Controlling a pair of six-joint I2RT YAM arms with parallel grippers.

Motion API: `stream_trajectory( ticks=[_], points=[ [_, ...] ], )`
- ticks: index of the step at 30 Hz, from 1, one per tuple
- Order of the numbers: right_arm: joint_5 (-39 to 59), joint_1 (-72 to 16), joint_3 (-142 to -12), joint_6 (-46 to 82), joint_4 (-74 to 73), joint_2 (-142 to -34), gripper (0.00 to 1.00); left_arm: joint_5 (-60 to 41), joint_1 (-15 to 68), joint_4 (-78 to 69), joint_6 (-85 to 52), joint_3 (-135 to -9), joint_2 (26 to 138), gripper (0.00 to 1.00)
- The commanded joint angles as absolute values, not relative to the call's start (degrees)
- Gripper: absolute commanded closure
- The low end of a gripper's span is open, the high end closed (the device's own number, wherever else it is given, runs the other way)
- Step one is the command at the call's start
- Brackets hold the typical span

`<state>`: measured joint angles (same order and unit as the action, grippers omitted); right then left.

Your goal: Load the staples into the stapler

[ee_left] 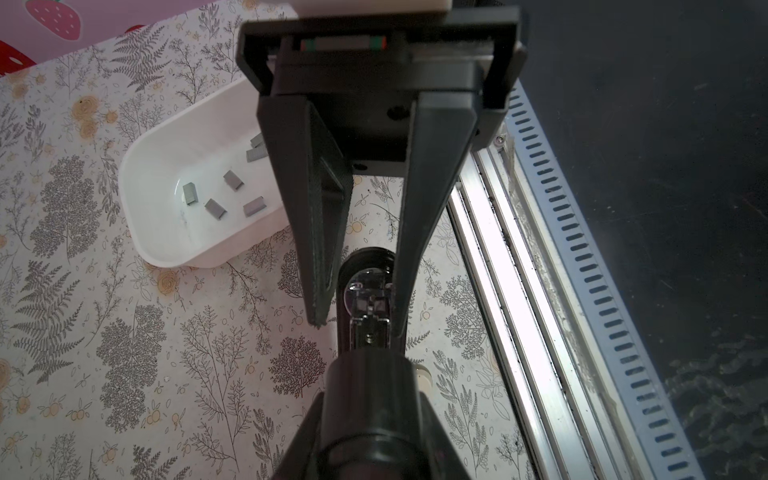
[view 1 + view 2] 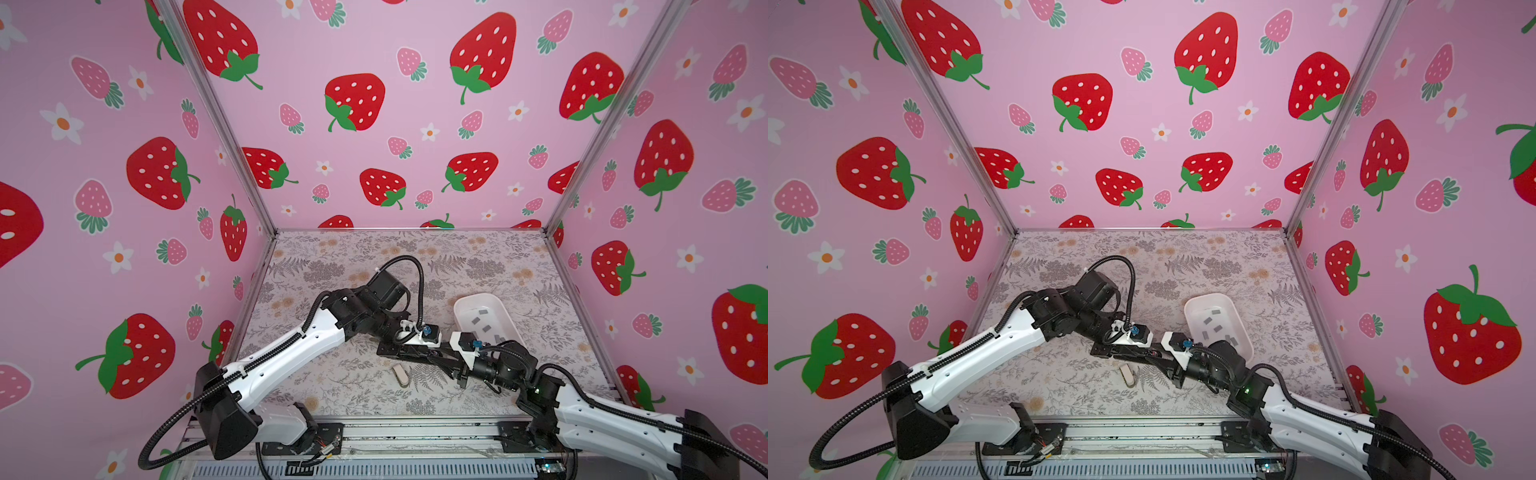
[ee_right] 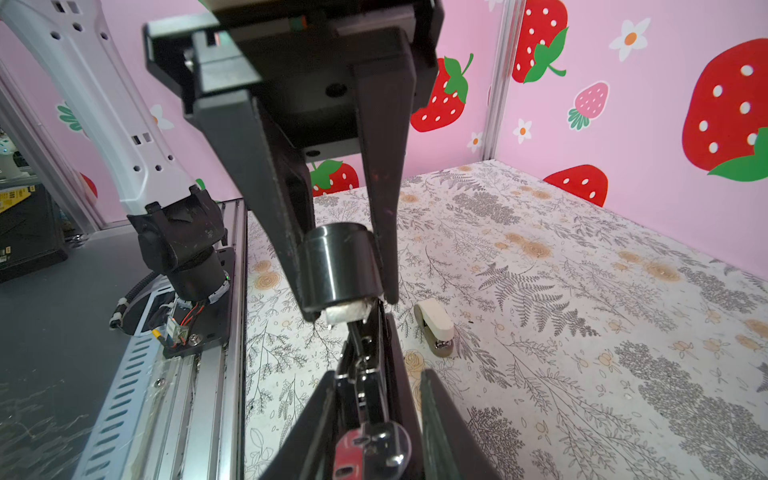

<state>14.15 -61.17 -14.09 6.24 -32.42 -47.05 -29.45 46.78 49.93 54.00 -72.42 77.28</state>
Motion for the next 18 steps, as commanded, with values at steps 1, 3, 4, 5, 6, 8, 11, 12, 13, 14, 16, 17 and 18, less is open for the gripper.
stream_trajectory(
  ticks=[1, 3, 4, 5, 6, 8, 11, 12, 13, 14, 16, 17, 18],
  points=[
    [14.96, -61.27, -14.32, 5.54, -32.81, -49.51, 0.65, -33.65, 46.94, 49.91, 56.25, -77.8, 76.25, 1.0],
    [15.12, -61.35, -13.99, 5.45, -33.48, -51.1, 0.65, -33.83, 46.94, 49.97, 56.12, -78.67, 76.25, 1.0],
    [15.24, -61.35, -13.97, 5.54, -34.02, -51.75, 0.65, -34.16, 46.93, 50.08, 56.17, -79.14, 76.24, 1.0],
    [15.45, -61.43, -14.1, 5.7, -34.5, -53.22, 0.65, -34.67, 47.04, 50.3, 56.25, -79.56, 76.19, 1.0],
    [15.72, -61.52, -14.42, 5.71, -34.83, -54.41, 0.65, -35.13, 47.03, 50.43, 56.42, -79.89, 76.2, 1.0],
    [15.71, -62.18, -15.56, 5.71, -35.36, -56.47, 0.65, -36.34, 46.86, 50.96, 57.1, -80.56, 76.11, 1.0],
    [14.84, -63.46, -17.02, 5.63, -36.66, -59.15, 0.65, -37.48, 46.98, 51.19, 57.41, -81.01, 75.86, 1.0],
    [14.6, -63.91, -17.49, 5.56, -37.33, -60.0, 0.65, -37.82, 46.87, 51.16, 57.39, -81.03, 75.78, 1.0],
    [14.38, -64.38, -17.92, 5.54, -37.8, -60.9, 0.65, -38.17, 46.81, 51.22, 57.4, -81.03, 75.69, 1.0],
    [13.93, -64.78, -18.26, 5.47, -38.27, -61.6, 0.66, -38.45, 46.76, 51.09, 57.46, -81.04, 75.53, 1.0],
    [12.72, -65.45, -18.68, 5.62, -39.93, -63.04, 0.66, -39.31, 46.52, 51.08, 57.52, -80.99, 75.41, 1.0],
    [12.43, -65.64, -18.88, 5.62, -40.49, -63.66, 0.66, -39.53, 46.43, 50.99, 57.48, -80.92, 75.31, 1.0],
    [11.96, -65.82, -19.05, 5.71, -41.21, -64.31, 0.66, -39.79, 46.27, 50.98, 57.56, -80.84, 75.24, 1.0]
  ],
)
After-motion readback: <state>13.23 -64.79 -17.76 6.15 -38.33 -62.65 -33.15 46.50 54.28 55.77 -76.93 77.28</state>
